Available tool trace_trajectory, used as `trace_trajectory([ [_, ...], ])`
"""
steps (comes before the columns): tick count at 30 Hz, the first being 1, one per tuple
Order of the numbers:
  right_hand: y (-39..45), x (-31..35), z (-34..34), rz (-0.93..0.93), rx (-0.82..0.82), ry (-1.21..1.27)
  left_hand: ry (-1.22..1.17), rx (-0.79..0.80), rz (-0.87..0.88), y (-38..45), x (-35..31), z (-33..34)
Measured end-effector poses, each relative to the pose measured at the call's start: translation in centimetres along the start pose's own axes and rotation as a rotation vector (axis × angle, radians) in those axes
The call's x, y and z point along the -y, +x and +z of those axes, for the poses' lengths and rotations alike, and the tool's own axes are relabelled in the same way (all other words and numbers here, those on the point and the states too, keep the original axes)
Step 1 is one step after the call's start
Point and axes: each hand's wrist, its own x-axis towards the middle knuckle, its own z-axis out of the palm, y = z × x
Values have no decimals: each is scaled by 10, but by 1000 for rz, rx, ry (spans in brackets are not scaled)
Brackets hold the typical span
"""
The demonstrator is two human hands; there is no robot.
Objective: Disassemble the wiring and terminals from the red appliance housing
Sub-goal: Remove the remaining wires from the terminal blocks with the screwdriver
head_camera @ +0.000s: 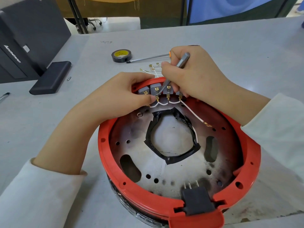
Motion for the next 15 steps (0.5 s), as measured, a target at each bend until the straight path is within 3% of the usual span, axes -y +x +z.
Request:
trace_trajectory([
  [6,1,0,2,-54,-28,-82,-29,26,4,1,4,0],
  [15,4,-1,0,9,-9,7,-25,24,-1,2,6,0],
])
